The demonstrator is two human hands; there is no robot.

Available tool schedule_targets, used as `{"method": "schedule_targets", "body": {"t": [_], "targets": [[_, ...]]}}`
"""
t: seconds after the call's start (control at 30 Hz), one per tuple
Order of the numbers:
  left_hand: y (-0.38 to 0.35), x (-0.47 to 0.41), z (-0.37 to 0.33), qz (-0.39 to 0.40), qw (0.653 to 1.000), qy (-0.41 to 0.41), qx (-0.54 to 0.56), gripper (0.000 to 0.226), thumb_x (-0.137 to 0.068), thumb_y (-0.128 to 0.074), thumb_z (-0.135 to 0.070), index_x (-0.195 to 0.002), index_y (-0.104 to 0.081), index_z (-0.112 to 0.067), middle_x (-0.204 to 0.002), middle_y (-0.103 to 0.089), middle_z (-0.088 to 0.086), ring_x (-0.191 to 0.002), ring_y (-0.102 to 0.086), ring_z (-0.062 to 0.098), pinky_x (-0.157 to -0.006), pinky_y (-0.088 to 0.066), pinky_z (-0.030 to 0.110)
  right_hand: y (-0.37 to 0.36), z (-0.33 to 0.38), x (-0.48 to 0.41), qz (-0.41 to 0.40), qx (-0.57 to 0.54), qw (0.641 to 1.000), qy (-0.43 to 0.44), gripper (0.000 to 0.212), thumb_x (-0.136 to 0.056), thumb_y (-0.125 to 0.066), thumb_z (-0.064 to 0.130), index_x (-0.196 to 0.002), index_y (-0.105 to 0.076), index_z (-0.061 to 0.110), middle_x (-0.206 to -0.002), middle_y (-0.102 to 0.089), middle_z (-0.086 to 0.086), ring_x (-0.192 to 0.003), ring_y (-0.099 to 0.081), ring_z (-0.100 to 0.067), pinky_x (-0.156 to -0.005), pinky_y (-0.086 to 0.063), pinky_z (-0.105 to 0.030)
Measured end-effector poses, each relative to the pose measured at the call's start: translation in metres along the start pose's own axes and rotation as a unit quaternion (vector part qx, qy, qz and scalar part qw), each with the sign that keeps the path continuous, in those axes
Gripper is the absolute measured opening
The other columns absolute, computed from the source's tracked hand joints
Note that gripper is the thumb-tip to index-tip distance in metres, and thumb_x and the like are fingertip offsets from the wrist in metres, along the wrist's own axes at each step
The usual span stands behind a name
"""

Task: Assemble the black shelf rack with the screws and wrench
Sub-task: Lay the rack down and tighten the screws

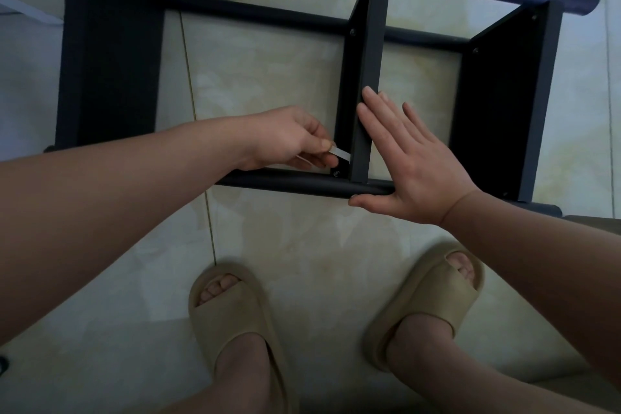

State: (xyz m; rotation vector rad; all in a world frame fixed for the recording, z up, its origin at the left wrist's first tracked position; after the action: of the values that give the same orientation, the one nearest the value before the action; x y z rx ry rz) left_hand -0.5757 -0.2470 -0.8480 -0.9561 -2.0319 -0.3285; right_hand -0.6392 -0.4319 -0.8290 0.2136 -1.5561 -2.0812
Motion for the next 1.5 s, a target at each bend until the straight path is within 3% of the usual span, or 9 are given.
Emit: {"method": "schedule_targets", "body": {"t": [0.37,0.53,0.7,0.9,1.03,1.13,1.27,1.4,1.5], "targets": [[0.001,0.003,0.004,0.019,0.994,-0.014,-0.108,0.011,-0.102,-0.055,-0.014,-0.099,-0.065,-0.016,-0.092,-0.077,-0.010,-0.080,-0.066,-0.008,-0.083,-0.049,0.025,0.000,0.000,0.000,-0.001,0.002,1.000,0.002,0.110,-0.087,-0.046,0.077,-0.161,-0.014,0.003,-0.169,-0.005,-0.014,-0.157,-0.004,-0.029,-0.127,-0.012,-0.050],[0.000,0.005,0.005,0.016,0.989,-0.010,-0.145,0.010,-0.100,-0.058,-0.015,-0.099,-0.068,-0.017,-0.091,-0.074,-0.011,-0.079,-0.065,-0.002,-0.076,-0.047,0.021,0.000,0.001,0.000,0.000,0.004,1.000,0.003,0.110,-0.088,-0.046,0.077,-0.161,-0.014,0.002,-0.169,-0.005,-0.014,-0.157,-0.004,-0.028,-0.127,-0.011,-0.050],[-0.002,0.005,0.004,0.013,0.980,-0.014,-0.200,0.015,-0.099,-0.060,-0.017,-0.088,-0.068,-0.022,-0.071,-0.064,-0.011,-0.059,-0.056,-0.005,-0.059,-0.042,0.015,0.000,-0.001,0.001,-0.001,0.007,1.000,0.005,0.110,-0.088,-0.047,0.077,-0.161,-0.013,0.003,-0.170,-0.004,-0.013,-0.157,-0.004,-0.028,-0.127,-0.012,-0.051],[-0.002,0.007,0.005,-0.025,0.974,0.010,-0.224,0.017,-0.095,-0.064,-0.018,-0.079,-0.068,-0.025,-0.071,-0.065,-0.010,-0.066,-0.058,0.003,-0.061,-0.043,0.021,-0.001,0.000,-0.001,0.017,-0.003,1.000,0.006,0.111,-0.086,-0.048,0.077,-0.161,-0.011,0.004,-0.170,-0.002,-0.011,-0.157,-0.004,-0.027,-0.127,-0.010,-0.051],[0.010,0.023,-0.001,-0.073,0.934,0.040,-0.346,0.022,-0.094,-0.063,-0.019,-0.074,-0.063,-0.028,-0.085,-0.065,-0.008,-0.079,-0.057,0.008,-0.065,-0.042,0.023,0.008,0.004,0.000,0.081,0.023,0.996,-0.012,0.113,-0.084,-0.039,0.082,-0.162,0.001,0.010,-0.169,0.013,-0.005,-0.157,0.006,-0.023,-0.128,-0.001,-0.047],[0.020,0.045,-0.016,-0.099,0.909,0.066,-0.399,0.022,-0.092,-0.059,-0.016,-0.075,-0.067,-0.027,-0.087,-0.068,-0.001,-0.084,-0.062,0.017,-0.063,-0.042,0.028,0.024,0.008,0.004,0.109,0.020,0.992,-0.058,0.112,-0.082,-0.029,0.085,-0.162,0.008,0.016,-0.168,0.021,0.001,-0.156,0.014,-0.017,-0.127,0.005,-0.044],[0.010,0.074,-0.057,-0.130,0.894,0.053,-0.426,0.018,-0.091,-0.059,-0.014,-0.080,-0.070,-0.022,-0.089,-0.070,0.006,-0.091,-0.066,0.027,-0.070,-0.048,0.033,0.058,0.008,0.036,0.079,-0.002,0.990,-0.118,0.094,-0.092,-0.029,0.072,-0.163,-0.001,0.017,-0.170,0.010,0.002,-0.156,0.010,-0.012,-0.127,0.004,-0.038],[-0.035,0.095,-0.114,-0.151,0.887,-0.007,-0.436,0.019,-0.090,-0.056,-0.011,-0.076,-0.067,-0.016,-0.074,-0.064,0.006,-0.073,-0.056,0.027,-0.063,-0.040,0.028,0.105,-0.009,0.088,0.037,0.021,0.985,-0.168,0.083,-0.099,-0.035,0.062,-0.163,-0.008,0.018,-0.171,0.001,0.004,-0.157,0.004,-0.012,-0.127,0.000,-0.036],[-0.087,0.104,-0.154,-0.153,0.876,-0.047,-0.454,0.017,-0.090,-0.054,-0.008,-0.084,-0.069,-0.013,-0.077,-0.055,0.007,-0.071,-0.047,0.023,-0.063,-0.036,0.028,0.142,-0.028,0.136,0.017,0.040,0.979,-0.198,0.079,-0.100,-0.038,0.058,-0.163,-0.009,0.020,-0.171,-0.003,0.004,-0.157,0.000,-0.013,-0.127,-0.006,-0.036]]}}
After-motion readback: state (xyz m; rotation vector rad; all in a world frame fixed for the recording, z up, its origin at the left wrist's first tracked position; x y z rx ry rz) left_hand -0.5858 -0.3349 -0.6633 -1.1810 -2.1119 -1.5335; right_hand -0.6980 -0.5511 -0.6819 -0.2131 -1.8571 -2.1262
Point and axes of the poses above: each hand's wrist, its own x-axis away from the middle knuckle, its own y-axis out of the back of the hand, z = x × y, the point moved 4 cm from there along -x, towards the middle knuckle
